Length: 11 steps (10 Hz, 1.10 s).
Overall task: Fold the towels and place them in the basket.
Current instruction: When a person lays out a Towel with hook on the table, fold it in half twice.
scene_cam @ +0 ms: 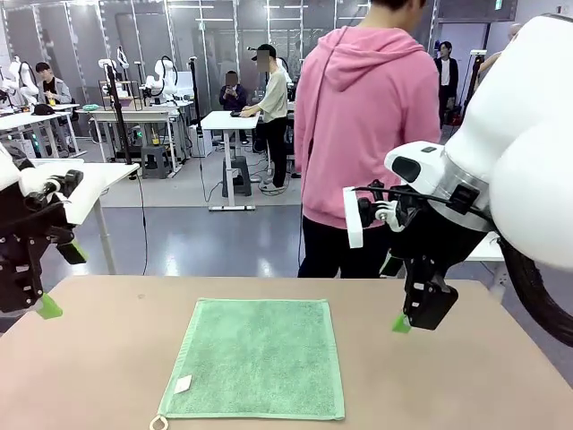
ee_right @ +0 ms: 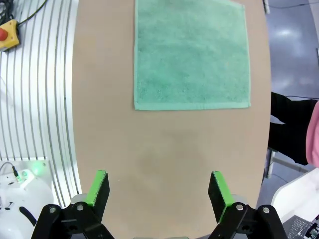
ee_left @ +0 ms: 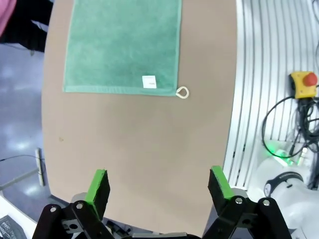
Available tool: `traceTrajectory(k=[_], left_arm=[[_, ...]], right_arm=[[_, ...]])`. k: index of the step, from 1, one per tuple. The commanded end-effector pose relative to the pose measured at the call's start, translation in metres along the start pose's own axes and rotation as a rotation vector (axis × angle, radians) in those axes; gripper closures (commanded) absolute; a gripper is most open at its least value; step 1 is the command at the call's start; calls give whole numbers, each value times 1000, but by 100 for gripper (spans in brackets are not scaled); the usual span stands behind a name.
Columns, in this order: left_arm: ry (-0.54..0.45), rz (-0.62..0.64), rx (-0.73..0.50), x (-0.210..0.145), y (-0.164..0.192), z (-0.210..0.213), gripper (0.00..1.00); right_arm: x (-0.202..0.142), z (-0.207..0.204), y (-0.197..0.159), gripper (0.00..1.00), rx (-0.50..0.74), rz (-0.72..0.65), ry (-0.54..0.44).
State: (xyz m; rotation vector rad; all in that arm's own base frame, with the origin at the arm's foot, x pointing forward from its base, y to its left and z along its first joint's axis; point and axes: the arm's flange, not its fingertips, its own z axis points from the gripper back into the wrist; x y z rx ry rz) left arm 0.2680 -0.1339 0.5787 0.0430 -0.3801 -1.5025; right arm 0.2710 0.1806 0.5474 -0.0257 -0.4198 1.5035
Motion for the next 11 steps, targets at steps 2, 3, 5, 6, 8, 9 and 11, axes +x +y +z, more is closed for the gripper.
traceTrajectory(k=[2, 3, 5, 6, 8, 9, 11], left_arm=[[-4, -26, 2, 3, -2, 0, 0], [-4, -26, 2, 3, -2, 0, 0], [0, -9, 1, 2, -1, 0, 0], [-16, -34, -57, 11, 6, -29, 0], [-28, -52, -106, 15, 7, -86, 0], [1, -41, -126, 14, 4, -107, 0], [-19, -22, -146, 14, -4, -138, 0]], right_arm=[[4, -3, 4, 0, 11, 17, -1], [4, -3, 4, 0, 11, 17, -1], [1, 0, 1, 0, -1, 4, 5], [8, -29, 2, 0, 53, 2, -19], [5, -73, 7, 0, 113, -12, -25], [4, -88, 10, 0, 138, -18, -8], [6, -117, 14, 0, 170, -10, 8]])
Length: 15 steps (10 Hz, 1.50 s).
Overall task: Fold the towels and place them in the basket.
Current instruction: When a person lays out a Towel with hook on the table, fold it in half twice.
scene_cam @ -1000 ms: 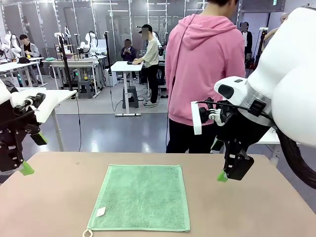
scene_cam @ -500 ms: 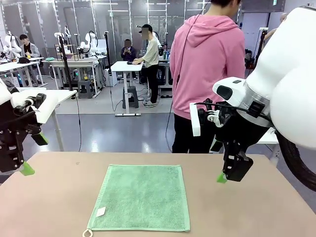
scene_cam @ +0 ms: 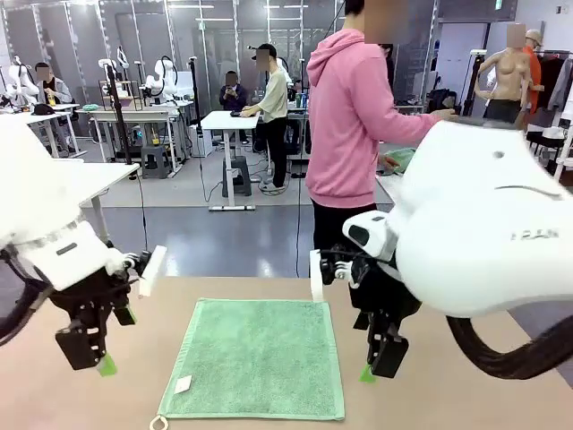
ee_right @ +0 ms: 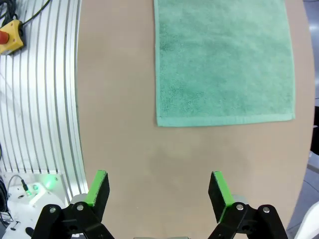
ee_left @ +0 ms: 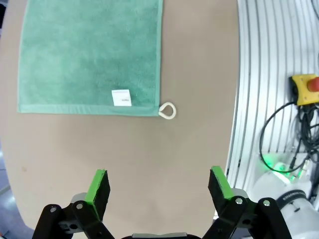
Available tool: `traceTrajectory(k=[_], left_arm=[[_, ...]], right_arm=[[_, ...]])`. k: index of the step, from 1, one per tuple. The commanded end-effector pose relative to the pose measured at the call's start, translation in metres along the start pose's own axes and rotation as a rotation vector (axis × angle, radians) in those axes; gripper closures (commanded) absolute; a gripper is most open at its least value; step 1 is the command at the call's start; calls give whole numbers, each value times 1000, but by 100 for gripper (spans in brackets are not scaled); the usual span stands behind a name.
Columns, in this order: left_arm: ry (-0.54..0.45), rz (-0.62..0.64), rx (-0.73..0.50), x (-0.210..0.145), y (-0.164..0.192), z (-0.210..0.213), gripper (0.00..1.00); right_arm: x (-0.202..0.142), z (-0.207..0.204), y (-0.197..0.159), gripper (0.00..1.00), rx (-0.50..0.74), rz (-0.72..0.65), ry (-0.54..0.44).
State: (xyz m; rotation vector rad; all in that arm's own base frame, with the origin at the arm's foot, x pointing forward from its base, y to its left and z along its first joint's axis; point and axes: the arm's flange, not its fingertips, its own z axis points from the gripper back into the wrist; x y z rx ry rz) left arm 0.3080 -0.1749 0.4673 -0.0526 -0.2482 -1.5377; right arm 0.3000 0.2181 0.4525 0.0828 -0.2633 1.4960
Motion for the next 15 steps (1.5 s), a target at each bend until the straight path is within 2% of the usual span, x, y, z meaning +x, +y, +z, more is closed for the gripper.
traceTrajectory(k=[1, 2, 3, 6, 7, 8, 10, 12, 15], left_arm=[[-47, -12, -9, 1, -8, -35, 0], [-39, -21, -9, 5, 2, -63, 0], [-25, 2, -31, 9, -3, -71, 0], [24, 38, -37, 4, -2, -100, 0], [-34, 23, -81, -1, -2, -106, 0], [-46, 11, -115, -1, -3, -114, 0], [-43, 19, -162, 3, 8, -137, 0], [18, 37, -172, 0, 10, -148, 0], [16, 42, -186, 0, 15, -164, 0]], right_arm=[[-4, -32, 8, 0, 14, 35, -24], [-4, -53, -2, 0, 7, 31, -1], [-2, -58, 2, 0, 18, 27, -17], [-7, -89, -5, 0, 29, 20, 11], [-9, -94, -8, 0, 31, 24, 7], [-9, -100, -11, 0, 23, 25, 14], [-12, -115, -21, 0, 15, -2, -7], [-13, -126, -25, 0, 11, 12, -1], [-14, -141, -31, 0, 42, 4, 24]])
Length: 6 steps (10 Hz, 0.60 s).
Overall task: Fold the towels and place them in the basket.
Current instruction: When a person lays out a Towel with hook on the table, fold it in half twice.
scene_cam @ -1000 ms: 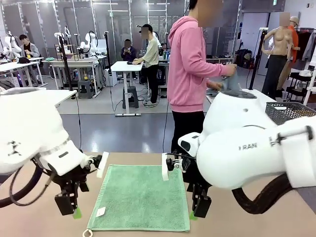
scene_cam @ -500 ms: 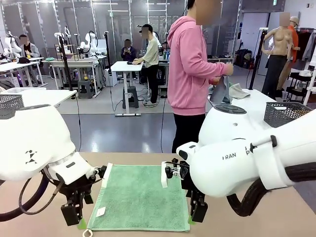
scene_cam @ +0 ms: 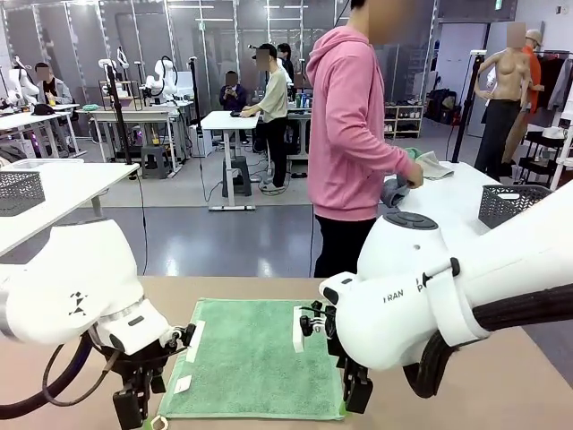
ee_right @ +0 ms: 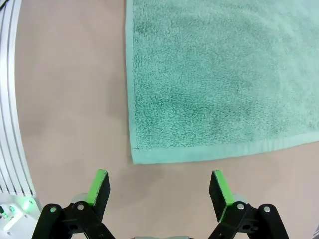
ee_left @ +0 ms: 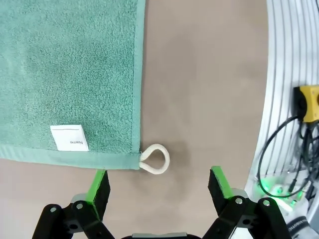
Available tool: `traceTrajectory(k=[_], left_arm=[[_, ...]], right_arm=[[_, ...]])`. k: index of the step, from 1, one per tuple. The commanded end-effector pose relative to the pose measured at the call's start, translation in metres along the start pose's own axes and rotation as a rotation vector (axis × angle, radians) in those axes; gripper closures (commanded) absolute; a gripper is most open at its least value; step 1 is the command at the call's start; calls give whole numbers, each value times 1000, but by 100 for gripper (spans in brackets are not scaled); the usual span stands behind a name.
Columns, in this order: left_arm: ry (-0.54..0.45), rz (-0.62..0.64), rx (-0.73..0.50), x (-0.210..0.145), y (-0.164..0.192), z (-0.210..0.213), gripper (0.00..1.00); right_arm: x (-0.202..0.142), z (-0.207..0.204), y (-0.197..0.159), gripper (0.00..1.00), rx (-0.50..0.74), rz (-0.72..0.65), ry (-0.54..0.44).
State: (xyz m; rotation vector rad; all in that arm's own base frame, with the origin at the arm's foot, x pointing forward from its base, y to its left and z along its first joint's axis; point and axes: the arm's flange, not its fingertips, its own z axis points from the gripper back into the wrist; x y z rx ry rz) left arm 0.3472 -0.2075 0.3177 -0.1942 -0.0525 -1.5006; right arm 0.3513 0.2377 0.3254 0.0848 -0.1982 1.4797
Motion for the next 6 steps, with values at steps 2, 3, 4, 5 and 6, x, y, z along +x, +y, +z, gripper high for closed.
traceTrajectory(k=[2, 3, 4, 5, 6], left_arm=[[-13, -4, 47, -5, 0, -13, 0], [7, 5, 45, -5, 1, -14, 0], [20, 11, 59, -4, 4, -16, 0], [29, 21, 53, -5, 6, -19, 0], [16, 30, 41, -8, 9, -22, 0]], right_arm=[[-4, -14, 2, 0, 26, 33, 5], [-4, -16, 1, 0, 43, 29, 10], [-2, -17, -1, 0, 47, 27, 14], [-1, -18, -2, 0, 52, 30, 23], [0, -20, -3, 0, 58, 29, 27]])
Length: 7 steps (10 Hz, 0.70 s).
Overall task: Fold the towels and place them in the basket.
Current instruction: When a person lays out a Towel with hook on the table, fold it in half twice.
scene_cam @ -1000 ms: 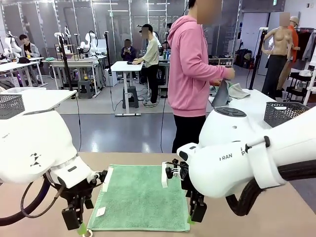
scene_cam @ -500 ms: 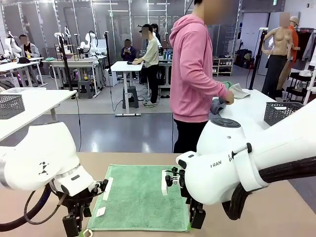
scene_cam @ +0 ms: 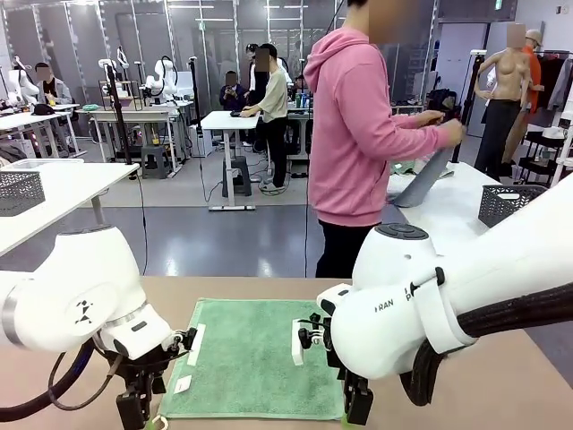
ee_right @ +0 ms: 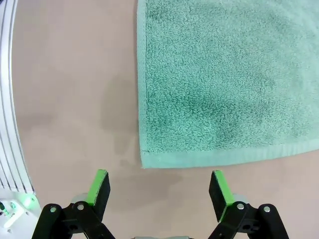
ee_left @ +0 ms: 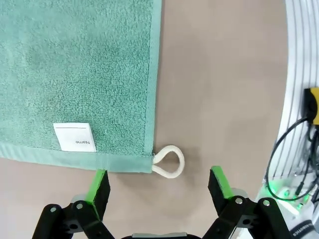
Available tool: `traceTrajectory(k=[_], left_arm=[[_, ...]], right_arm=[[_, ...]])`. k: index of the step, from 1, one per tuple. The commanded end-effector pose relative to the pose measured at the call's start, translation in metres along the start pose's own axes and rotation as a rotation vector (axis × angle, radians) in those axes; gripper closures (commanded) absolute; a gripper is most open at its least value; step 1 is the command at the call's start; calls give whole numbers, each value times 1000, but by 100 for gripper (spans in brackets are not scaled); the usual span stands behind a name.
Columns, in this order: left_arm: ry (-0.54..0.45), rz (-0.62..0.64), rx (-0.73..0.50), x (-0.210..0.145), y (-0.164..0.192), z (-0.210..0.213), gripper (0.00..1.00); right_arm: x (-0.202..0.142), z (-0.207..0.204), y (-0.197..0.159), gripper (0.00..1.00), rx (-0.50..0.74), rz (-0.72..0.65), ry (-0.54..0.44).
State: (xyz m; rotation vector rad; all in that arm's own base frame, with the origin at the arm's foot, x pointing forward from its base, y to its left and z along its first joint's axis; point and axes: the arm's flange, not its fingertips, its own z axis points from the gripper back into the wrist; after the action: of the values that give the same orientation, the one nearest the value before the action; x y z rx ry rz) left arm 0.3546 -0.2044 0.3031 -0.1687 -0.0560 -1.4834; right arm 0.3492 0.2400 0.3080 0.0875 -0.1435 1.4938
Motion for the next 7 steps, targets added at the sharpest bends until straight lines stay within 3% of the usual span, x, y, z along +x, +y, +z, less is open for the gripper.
traceTrajectory(k=[1, 7], left_arm=[[-6, 7, 21, -4, 3, -12, 0], [-19, -23, 54, 7, 11, -11, 0]], right_arm=[[1, -3, -7, 0, 27, 17, -5], [4, -12, -13, 0, 80, 12, 50]])
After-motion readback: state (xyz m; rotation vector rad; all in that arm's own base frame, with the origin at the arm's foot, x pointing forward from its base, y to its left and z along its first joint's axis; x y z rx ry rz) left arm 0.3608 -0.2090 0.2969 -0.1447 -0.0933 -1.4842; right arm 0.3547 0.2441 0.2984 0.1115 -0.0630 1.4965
